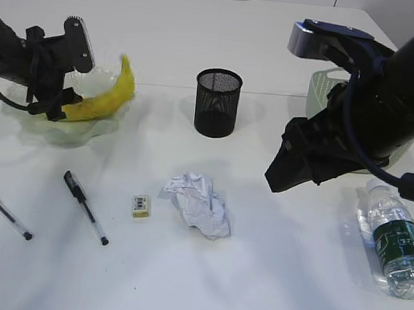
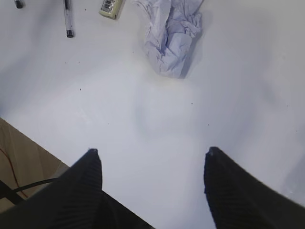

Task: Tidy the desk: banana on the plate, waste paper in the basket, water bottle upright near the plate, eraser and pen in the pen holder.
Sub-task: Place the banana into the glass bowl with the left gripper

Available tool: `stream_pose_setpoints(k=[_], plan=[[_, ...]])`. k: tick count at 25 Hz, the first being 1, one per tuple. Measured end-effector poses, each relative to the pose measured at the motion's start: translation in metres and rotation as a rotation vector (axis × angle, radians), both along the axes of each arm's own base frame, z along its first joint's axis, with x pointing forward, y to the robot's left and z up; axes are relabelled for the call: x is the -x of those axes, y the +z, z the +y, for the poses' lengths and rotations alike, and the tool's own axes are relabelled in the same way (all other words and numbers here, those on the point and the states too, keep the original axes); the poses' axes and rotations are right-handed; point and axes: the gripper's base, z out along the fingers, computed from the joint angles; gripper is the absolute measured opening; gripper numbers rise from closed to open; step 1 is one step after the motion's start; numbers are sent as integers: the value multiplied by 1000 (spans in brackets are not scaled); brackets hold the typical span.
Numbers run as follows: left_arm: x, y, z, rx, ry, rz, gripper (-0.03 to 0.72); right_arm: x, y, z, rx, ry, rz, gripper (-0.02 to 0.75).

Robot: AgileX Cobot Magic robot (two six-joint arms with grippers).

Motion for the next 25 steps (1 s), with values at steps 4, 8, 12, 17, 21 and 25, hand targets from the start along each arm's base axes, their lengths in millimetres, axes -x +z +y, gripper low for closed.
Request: stream_pose_setpoints(k=[4,8,12,17,21,25], plan=[[0,1,0,17,12,2,469,0,0,0,0,0,0,501],[0,5,0,40,26,-4,472,0,0,0,0,1,-1,501],[2,20,0,63,38,-33,468,0,0,0,0,1,-3,501],[8,45,-2,172,82,-51,437,0,0,0,0,1,-3,501],[15,65,-4,246,82,-48,432,0,0,0,-1,0,-4,501],[25,74,-6,136,-35,-26,428,0,0,0,-1,0,-4,501]])
